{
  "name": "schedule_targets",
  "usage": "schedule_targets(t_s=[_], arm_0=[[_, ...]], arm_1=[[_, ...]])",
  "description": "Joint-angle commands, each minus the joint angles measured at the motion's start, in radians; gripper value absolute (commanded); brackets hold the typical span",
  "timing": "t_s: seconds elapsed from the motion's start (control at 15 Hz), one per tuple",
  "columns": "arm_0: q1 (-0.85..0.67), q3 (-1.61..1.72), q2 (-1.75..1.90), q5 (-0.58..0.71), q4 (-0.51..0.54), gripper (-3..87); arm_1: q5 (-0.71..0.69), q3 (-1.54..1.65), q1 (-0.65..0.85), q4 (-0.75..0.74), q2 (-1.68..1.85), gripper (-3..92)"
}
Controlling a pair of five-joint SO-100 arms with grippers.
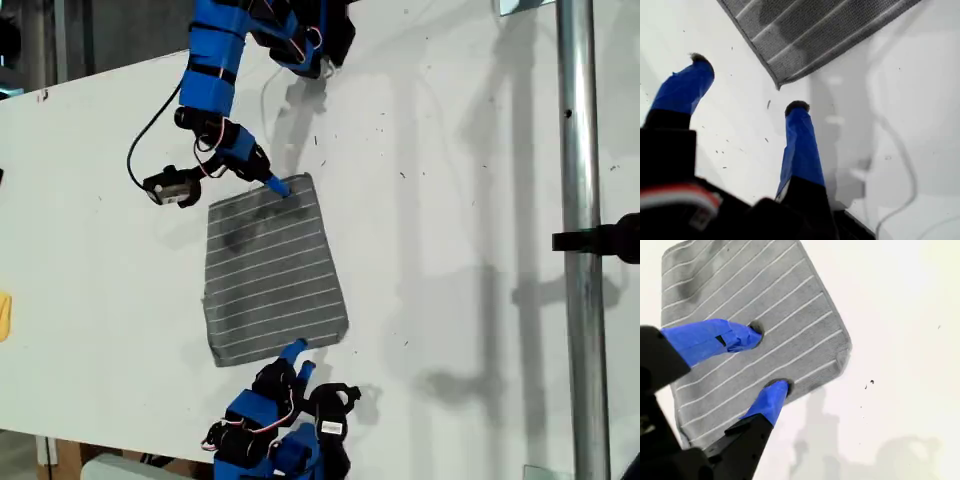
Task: Grasp corners of a towel and fold twice.
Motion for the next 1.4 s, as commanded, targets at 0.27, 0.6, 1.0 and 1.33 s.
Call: schedule_targets(t_s=[0.27,0.6,1.0,1.33], arm_0=[[0.028,-0.029,-0.029,-0.058,-0.046,17.1],[0.035,0.003,-0.026,-0.084,-0.058,16.5],[0.031,0.083,-0.041,0.025,-0.227,23.5],[0.0,0.051,-0.273,0.115,-0.325,25.0]], arm_1=[[0.0,0.066,-0.052,-0.296,-0.339,29.3],[0.011,-0.009,-0.095,-0.298,-0.402,-0.2],[0.032,-0.057,-0.13,-0.298,-0.426,-0.3],[0.038,-0.089,-0.132,-0.279,-0.43,-0.3]])
